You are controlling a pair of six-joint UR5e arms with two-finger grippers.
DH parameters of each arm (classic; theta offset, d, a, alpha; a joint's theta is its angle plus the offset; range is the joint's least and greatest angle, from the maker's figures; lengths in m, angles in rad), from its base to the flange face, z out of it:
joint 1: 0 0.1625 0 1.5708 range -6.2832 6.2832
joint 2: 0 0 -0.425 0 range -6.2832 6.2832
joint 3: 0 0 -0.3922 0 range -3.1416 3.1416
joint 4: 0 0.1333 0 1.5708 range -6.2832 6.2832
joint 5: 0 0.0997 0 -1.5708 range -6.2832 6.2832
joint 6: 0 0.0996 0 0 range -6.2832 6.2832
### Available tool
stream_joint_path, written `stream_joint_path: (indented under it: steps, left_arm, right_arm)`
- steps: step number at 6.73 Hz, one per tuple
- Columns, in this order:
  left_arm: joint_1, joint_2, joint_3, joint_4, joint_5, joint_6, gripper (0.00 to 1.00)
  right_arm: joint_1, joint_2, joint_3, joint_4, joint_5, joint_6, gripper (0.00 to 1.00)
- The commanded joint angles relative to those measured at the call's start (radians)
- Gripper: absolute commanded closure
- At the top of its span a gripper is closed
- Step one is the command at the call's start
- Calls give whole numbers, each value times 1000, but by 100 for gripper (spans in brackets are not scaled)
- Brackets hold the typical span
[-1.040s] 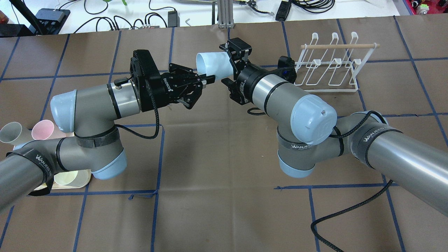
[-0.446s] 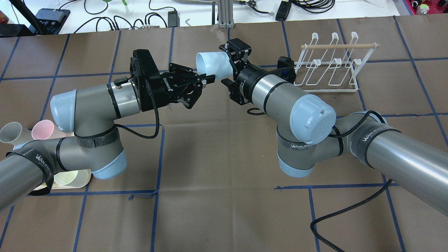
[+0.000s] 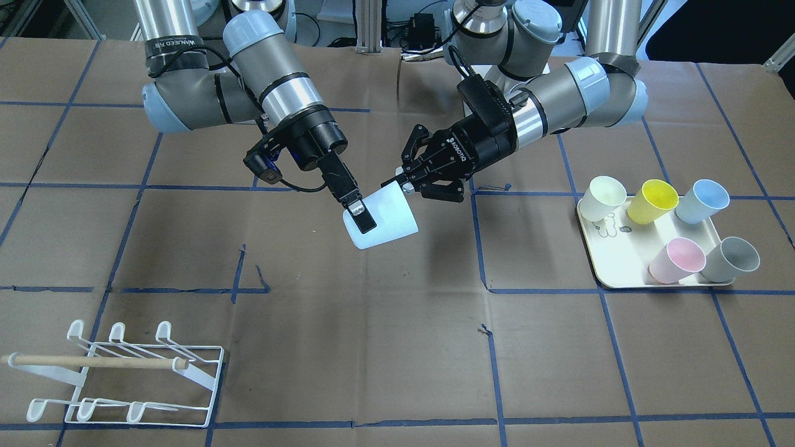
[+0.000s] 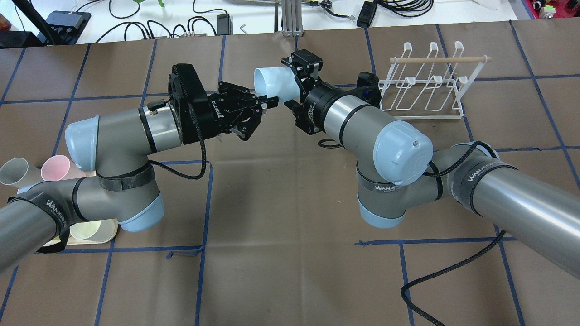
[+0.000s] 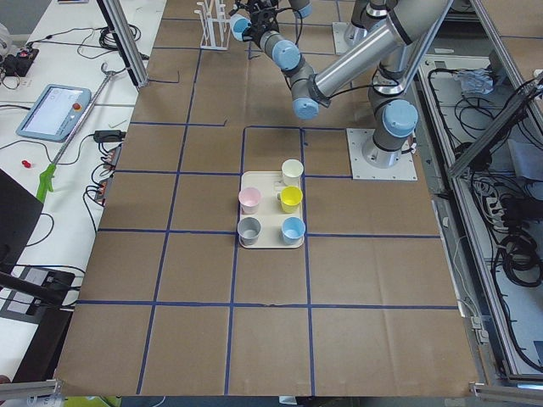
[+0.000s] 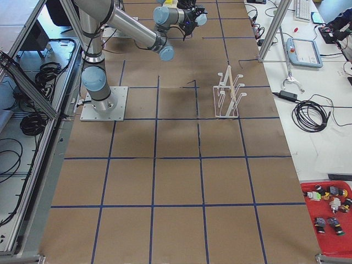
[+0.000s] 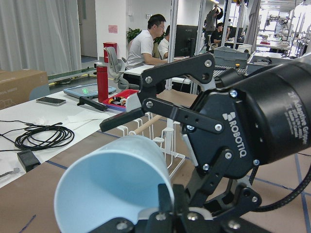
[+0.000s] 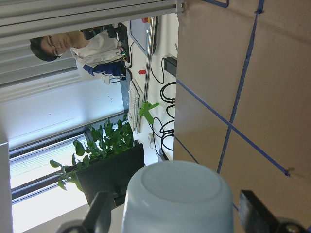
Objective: Transfer IKEA cup to right arm and place on rack
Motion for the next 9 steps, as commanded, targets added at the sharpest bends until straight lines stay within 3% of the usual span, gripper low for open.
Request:
stream_joint_path:
  steps: [1,3,5,8,9]
  left_arm:
    - [0,1,0,0,1,-1,100]
    - [0,1,0,2,2,0,95]
    - [0,15,5,3,44,2,75]
    - [2,9,5,35,44,-85,7]
    - [8,18,5,37,43,-99,1]
  right_arm:
    - [2,0,-2,0,11,1,30]
    - [2,2,-2,0,11,3,42]
    - [2,2,-4,0,11,3,46]
    - [-1,2,-2,2,14,3,50]
    - [-1,2,-4,2,14,3,51]
